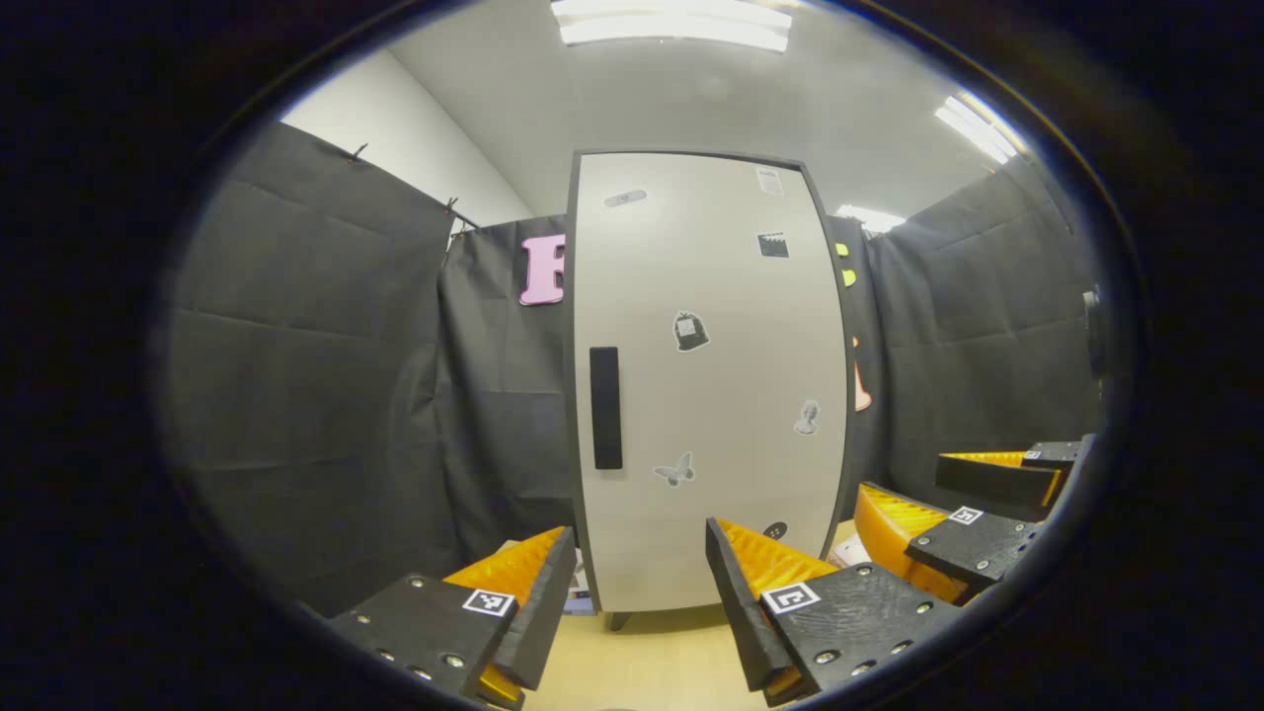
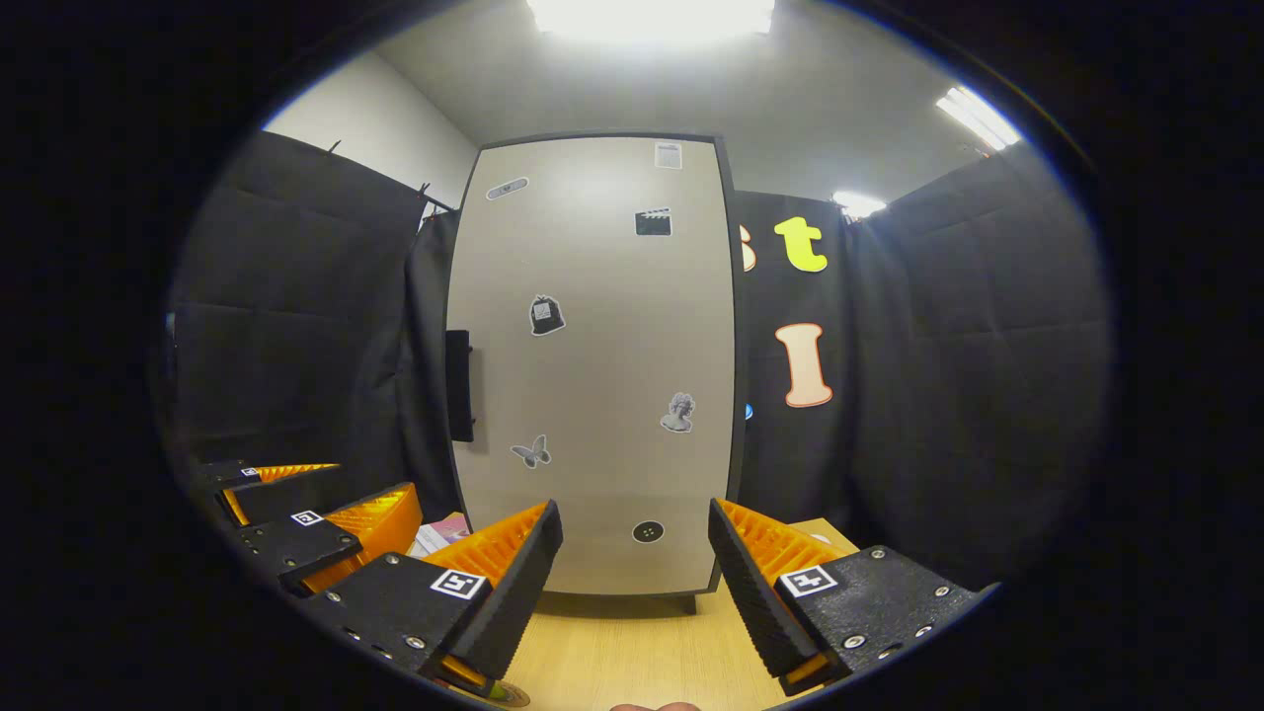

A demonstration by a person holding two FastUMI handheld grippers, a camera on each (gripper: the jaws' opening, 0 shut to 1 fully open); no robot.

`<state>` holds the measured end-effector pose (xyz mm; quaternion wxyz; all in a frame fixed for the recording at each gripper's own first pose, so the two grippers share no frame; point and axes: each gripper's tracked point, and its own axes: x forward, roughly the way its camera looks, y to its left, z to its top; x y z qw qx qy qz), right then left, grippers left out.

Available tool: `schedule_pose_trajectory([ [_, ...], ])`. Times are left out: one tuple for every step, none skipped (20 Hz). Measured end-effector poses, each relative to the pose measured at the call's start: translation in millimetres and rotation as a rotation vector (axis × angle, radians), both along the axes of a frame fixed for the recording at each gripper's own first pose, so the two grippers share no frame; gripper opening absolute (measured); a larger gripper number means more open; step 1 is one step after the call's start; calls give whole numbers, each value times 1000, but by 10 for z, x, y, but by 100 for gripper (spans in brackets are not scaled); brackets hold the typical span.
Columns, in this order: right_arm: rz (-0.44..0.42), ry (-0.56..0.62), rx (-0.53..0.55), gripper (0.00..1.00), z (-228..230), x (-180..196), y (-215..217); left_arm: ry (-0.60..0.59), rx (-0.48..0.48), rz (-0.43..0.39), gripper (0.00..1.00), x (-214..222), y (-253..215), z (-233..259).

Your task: Open the cabinet door with the right hand, grasp the bottle in the cabinet with the left hand and place it on the coaster, then close the cabinet door with the right hand.

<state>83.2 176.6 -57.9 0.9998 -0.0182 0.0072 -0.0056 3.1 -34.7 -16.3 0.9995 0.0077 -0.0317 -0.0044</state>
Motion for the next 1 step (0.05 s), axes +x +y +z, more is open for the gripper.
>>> schedule_pose_trajectory([
  [-2, 6, 6, 92, -23, -2, -3, -5, 4, 0, 75, -8, -6, 14],
])
